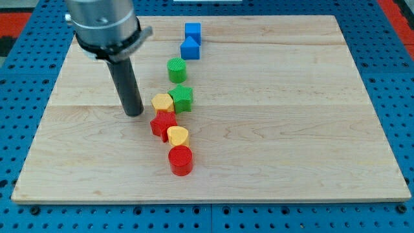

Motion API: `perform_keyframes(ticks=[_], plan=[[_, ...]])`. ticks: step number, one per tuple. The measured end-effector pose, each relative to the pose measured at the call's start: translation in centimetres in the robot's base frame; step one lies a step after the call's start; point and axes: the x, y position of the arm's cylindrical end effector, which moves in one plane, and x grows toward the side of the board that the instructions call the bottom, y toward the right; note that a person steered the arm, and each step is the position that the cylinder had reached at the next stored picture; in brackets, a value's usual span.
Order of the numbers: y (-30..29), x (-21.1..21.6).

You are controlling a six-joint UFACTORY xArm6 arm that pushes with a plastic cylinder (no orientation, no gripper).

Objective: Slide green circle up a bit

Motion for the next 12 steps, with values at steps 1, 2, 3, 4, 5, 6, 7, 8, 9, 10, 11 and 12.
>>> perform_keyframes(ticks=[1,2,3,4,5,6,7,8,9,10,11,12], plan=[[-0.9,-2.6],[-0.9,-3.0],[0.2,-3.6],[2.4,-4.4],[3.4,-4.4],[5.1,-5.2],[7.0,-5.7],[8.1,-6.1],[9.0,-6.7],[12.0,-6.7],[15.4,-4.5],[16.2,-0.9]])
